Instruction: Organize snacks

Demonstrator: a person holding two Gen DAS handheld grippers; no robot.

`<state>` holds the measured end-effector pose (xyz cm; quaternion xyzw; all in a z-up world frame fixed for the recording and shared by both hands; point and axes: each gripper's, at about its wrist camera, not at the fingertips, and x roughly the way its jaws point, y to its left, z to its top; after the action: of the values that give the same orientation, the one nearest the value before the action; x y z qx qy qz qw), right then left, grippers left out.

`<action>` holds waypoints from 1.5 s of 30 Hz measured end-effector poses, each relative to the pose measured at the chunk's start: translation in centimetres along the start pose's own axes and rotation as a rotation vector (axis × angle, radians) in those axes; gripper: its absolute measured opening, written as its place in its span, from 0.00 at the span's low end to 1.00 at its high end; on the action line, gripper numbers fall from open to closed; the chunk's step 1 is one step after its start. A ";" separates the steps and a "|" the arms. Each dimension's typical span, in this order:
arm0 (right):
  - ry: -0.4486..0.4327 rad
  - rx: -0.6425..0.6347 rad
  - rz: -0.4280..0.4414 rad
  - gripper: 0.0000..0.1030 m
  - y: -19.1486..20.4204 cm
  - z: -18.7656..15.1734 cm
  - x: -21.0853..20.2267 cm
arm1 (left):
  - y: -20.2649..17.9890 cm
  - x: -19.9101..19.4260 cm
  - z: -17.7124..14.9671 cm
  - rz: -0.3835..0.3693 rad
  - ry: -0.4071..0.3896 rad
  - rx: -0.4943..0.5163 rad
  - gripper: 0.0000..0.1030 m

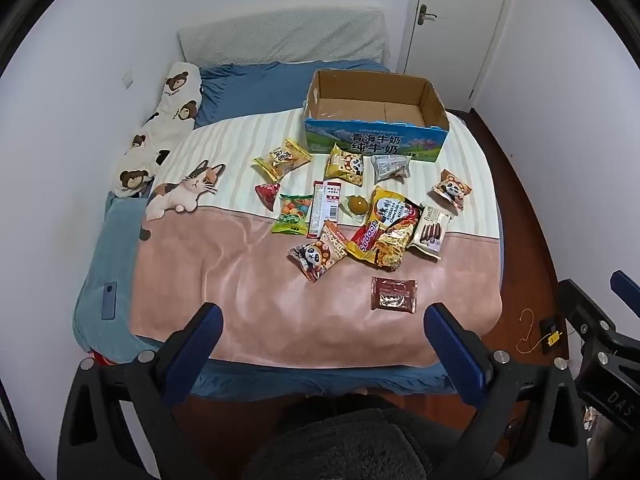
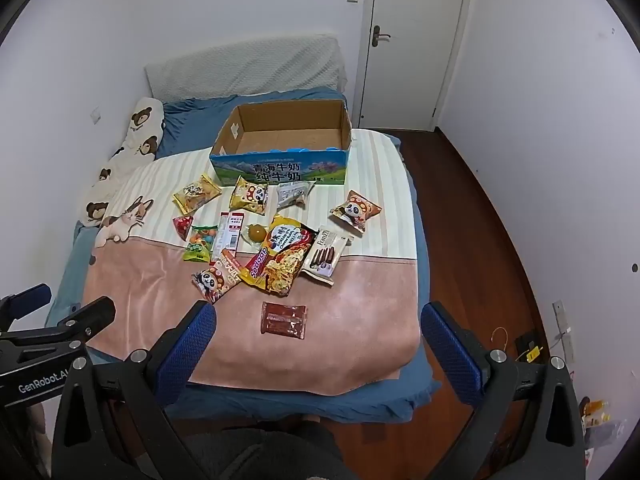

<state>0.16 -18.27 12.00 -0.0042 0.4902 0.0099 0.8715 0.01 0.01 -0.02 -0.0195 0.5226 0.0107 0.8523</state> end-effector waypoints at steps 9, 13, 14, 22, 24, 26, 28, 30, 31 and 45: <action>0.010 0.001 0.003 1.00 -0.1 0.4 0.5 | 0.5 0.3 0.1 0.012 0.002 -0.013 1.00; 0.018 -0.007 0.005 1.00 -0.7 0.7 0.9 | -0.3 0.9 0.5 0.006 0.009 0.005 1.00; 0.018 -0.007 0.007 1.00 -0.7 0.6 0.8 | -0.3 0.6 0.6 0.006 0.010 0.004 1.00; 0.020 0.007 -0.001 1.00 0.0 0.4 1.5 | 0.0 1.1 0.3 0.007 0.011 0.008 1.00; 0.020 0.005 -0.002 1.00 0.2 0.3 1.4 | 0.0 1.3 0.4 0.006 0.014 0.010 1.00; 0.022 0.005 -0.003 1.00 0.1 0.4 1.4 | 0.1 1.7 0.5 0.003 0.012 0.009 1.00; 0.024 0.007 -0.002 1.00 0.1 0.4 1.4 | 0.1 1.7 0.4 0.003 0.014 0.010 1.00; 0.025 0.009 -0.002 1.00 0.0 0.4 1.3 | 0.1 1.8 0.4 0.002 0.014 0.011 1.00; 0.024 0.009 -0.004 1.00 0.0 0.4 1.3 | 0.0 1.7 0.5 0.004 0.016 0.009 1.00; 0.026 0.019 0.003 1.00 -0.1 0.8 1.8 | -0.4 2.0 0.6 0.004 0.019 0.011 1.00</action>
<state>1.75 -18.35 10.89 0.0045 0.5015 0.0068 0.8651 1.48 -0.35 -1.53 -0.0140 0.5309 0.0096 0.8473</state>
